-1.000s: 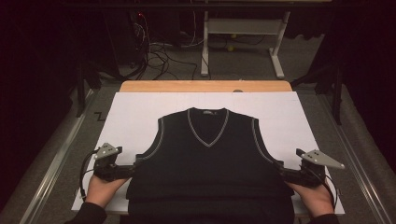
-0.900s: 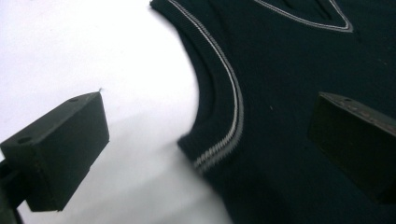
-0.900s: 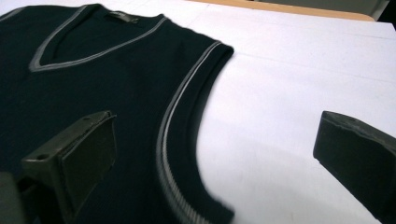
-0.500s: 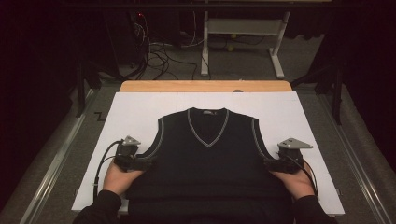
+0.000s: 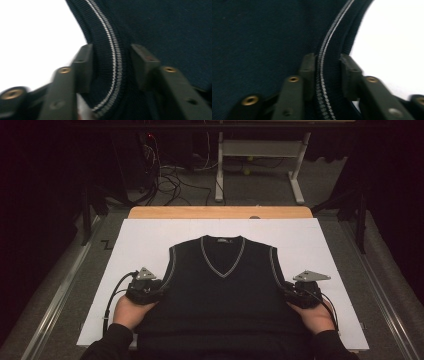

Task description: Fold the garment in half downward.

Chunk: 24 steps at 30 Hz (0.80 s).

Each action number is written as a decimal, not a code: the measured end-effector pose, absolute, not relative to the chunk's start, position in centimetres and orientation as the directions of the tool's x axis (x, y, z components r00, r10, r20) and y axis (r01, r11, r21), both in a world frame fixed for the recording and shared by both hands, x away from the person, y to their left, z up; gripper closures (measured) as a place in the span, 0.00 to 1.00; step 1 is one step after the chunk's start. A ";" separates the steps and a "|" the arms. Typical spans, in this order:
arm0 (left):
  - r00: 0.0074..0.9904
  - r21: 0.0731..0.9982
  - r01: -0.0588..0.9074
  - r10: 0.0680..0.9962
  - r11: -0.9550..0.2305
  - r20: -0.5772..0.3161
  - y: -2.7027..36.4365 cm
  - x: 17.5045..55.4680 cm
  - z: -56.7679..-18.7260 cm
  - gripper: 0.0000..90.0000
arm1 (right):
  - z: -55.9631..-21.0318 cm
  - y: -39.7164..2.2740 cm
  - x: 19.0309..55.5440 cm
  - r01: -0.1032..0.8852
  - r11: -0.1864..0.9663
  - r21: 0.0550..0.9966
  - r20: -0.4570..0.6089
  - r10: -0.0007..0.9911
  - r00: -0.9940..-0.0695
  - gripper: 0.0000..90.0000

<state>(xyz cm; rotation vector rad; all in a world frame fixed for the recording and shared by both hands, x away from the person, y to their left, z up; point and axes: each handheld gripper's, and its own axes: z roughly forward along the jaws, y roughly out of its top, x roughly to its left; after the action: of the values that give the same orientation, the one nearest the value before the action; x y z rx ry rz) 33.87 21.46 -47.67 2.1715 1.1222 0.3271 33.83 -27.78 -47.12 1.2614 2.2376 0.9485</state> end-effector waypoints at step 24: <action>0.658 0.678 0.595 0.746 -0.431 -0.104 22.7 29.1 -46.6 0.82 | -46.5 -28.8 28.4 0.509 0.440 0.740 -0.061 0.798 -0.600 0.87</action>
<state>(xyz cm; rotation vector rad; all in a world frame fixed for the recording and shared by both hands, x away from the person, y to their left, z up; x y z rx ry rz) 29.09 22.73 -46.63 2.1702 1.0336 0.2755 28.36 -28.81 -46.55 1.1059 2.2937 0.9753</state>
